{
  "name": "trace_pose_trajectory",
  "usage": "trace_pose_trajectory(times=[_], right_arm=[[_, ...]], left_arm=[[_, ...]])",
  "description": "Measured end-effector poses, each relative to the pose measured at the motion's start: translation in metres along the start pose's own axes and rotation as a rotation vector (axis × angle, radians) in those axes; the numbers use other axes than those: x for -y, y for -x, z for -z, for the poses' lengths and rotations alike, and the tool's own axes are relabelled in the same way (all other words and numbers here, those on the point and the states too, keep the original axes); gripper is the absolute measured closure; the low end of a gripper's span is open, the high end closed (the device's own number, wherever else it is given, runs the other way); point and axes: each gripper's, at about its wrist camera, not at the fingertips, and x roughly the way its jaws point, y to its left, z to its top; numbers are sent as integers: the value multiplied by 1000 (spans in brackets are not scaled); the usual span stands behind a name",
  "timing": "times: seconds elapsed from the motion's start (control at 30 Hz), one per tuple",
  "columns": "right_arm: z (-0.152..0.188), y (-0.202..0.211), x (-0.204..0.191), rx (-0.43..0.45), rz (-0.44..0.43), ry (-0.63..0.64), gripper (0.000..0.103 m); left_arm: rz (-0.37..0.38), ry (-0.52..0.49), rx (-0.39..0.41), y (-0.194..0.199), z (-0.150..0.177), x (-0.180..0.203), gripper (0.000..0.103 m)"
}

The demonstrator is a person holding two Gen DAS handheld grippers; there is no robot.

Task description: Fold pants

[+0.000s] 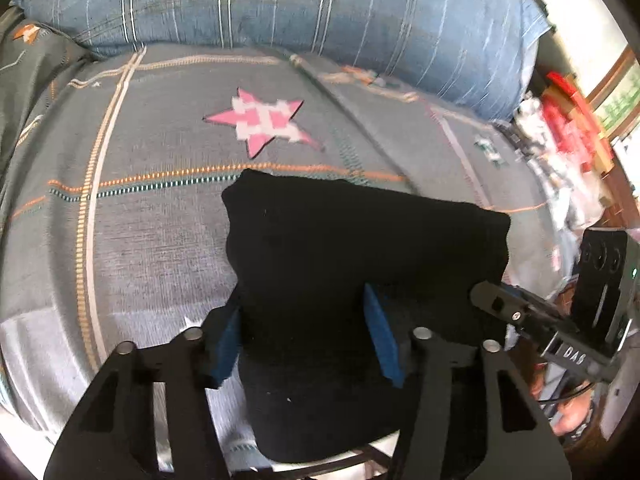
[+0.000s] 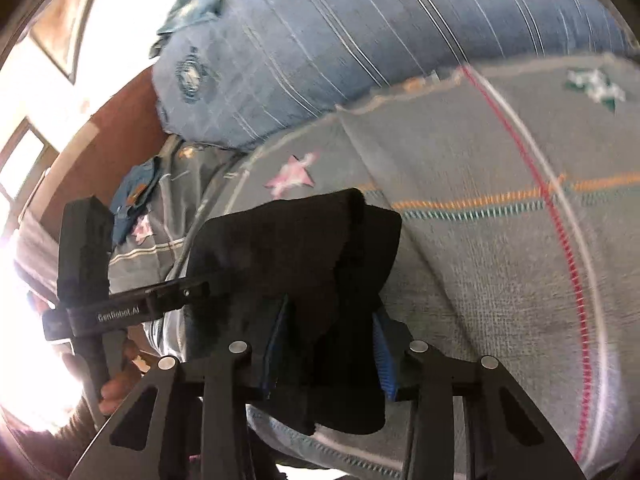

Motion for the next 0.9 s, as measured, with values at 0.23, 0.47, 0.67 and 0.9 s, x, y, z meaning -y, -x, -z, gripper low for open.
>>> trace_pose_trajectory(times=[0.23, 0.47, 0.67, 0.9], right_arm=[[-61, -11, 5, 41, 14, 30, 64], [-148, -49, 27, 102, 135, 23, 61], [-150, -73, 51, 12, 251, -23, 52], [-133, -40, 2, 16, 511, 133, 4]], left_arm=[[7, 22, 19, -9, -64, 4, 48], [-131, 34, 33, -67, -160, 17, 48], [-176, 94, 11, -81, -167, -1, 43], [-277, 136, 152, -35, -126, 4, 34]])
